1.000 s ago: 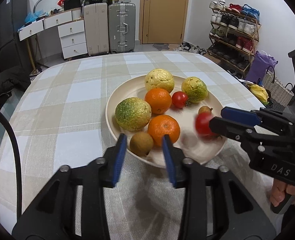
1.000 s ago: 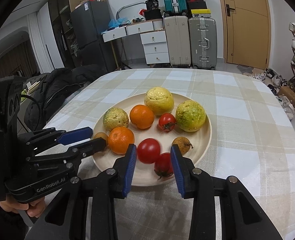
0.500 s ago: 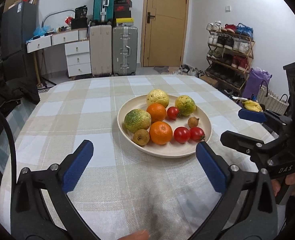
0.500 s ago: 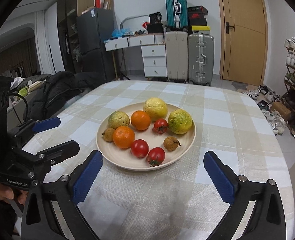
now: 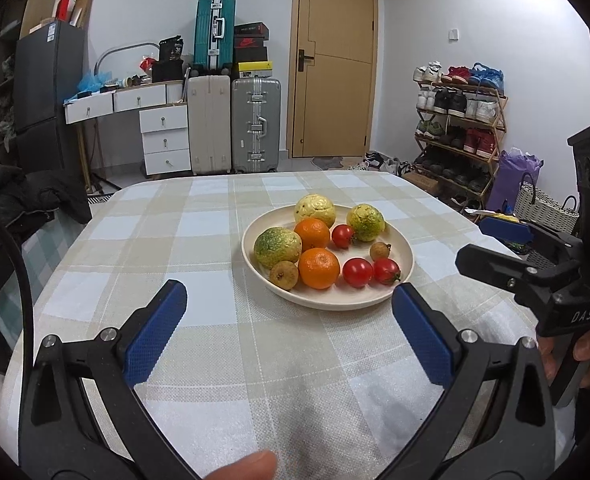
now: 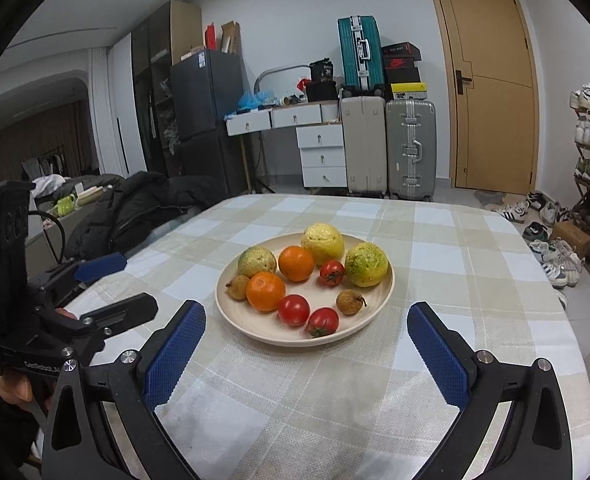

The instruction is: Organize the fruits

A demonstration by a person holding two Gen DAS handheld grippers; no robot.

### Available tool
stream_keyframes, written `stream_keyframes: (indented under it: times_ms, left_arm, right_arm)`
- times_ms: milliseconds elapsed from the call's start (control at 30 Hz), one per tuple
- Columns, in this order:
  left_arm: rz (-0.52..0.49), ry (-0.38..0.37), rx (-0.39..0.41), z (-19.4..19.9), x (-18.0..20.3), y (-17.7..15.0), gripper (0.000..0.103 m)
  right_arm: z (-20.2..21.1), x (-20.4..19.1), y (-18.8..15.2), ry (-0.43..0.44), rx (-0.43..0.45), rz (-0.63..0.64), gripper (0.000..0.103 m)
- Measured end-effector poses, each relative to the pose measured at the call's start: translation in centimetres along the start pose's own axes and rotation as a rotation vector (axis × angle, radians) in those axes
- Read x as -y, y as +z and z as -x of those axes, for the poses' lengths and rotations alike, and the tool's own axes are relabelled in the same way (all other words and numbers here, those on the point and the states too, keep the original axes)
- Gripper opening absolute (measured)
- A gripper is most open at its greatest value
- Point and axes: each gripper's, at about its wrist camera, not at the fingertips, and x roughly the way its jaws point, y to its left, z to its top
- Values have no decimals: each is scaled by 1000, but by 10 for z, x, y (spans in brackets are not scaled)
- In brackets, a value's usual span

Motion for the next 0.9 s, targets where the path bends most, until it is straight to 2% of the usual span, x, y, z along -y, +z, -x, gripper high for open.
stream_keyframes:
  times_ms: [400, 900]
  left_arm:
    - [11, -12, 10, 3, -1, -1, 102]
    - [26, -14, -7, -2, -5, 0, 102]
  right_arm:
    - [8, -8, -4, -20, 65, 47, 103]
    - [10, -8, -4, -28, 75, 40, 103]
